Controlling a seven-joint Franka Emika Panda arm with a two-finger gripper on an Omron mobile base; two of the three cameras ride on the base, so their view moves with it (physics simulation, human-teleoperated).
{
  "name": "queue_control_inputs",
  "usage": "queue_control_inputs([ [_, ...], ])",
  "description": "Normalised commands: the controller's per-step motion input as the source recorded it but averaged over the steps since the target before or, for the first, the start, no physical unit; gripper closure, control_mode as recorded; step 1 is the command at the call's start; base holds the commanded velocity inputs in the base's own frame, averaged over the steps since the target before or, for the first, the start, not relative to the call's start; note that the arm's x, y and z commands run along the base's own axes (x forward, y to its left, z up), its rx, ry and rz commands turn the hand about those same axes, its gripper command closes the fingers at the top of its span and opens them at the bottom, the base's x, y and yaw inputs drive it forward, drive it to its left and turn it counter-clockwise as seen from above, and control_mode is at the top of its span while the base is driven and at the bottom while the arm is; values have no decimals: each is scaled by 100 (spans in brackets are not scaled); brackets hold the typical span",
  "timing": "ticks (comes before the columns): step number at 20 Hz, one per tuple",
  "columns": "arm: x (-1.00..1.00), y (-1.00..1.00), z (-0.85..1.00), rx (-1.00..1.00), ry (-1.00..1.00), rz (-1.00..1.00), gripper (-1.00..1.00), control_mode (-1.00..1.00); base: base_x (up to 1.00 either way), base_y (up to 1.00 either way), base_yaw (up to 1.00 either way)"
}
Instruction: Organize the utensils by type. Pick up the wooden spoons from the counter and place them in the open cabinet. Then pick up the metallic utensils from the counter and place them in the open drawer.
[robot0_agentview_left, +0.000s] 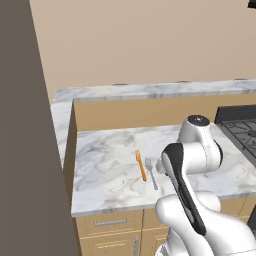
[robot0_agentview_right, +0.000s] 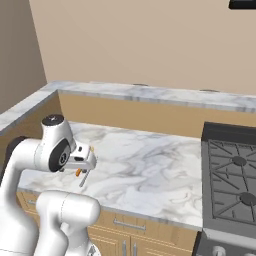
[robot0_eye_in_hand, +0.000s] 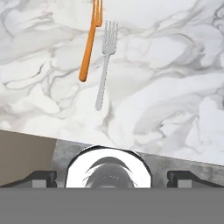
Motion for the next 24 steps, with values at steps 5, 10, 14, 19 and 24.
queue_control_inputs([
  [5,38,21,-45,-4,0,0,-100,-100,0,0,0],
  [10,48,6,-37,-1,0,0,-100,-100,0,0,0],
  [14,53,0,-23,0,0,0,-100,-100,0,0,0],
  [19,46,0,-18,0,0,-2,-100,-100,0,0,0],
  [24,27,0,-34,0,0,-5,-100,-100,0,0,0],
])
